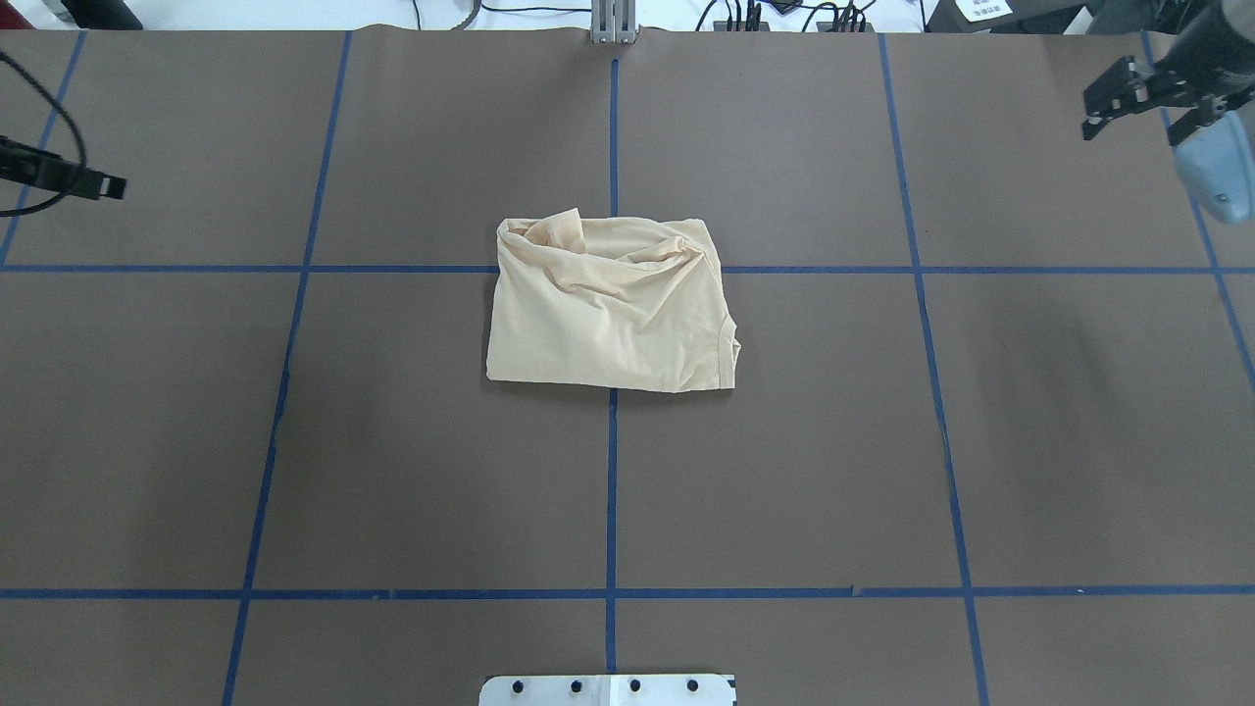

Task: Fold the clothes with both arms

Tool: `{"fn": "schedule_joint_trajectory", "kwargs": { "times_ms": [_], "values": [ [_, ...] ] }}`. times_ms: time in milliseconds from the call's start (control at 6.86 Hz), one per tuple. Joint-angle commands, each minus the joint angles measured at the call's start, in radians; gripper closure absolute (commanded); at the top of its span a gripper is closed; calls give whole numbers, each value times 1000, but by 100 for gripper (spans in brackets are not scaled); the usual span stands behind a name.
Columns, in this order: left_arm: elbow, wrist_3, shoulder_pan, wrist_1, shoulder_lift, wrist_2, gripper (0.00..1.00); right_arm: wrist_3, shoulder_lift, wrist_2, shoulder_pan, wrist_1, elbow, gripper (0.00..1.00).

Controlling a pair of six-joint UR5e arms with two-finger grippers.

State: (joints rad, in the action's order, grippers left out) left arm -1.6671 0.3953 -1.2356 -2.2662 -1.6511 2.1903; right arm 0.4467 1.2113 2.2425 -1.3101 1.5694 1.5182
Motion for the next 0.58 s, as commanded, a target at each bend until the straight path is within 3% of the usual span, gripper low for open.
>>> {"fn": "schedule_joint_trajectory", "kwargs": {
  "times_ms": [0, 146, 437],
  "values": [
    [6, -389, -202, 183, 66, 61, 0, -248, 111, 40, -134, 15, 3, 0],
    [13, -500, -278, 291, 59, 93, 0, -320, 161, 107, -185, 14, 7, 0],
    [24, -536, -329, 352, 71, 173, 0, -481, 220, 108, -219, 15, 13, 0]
  ]
}}
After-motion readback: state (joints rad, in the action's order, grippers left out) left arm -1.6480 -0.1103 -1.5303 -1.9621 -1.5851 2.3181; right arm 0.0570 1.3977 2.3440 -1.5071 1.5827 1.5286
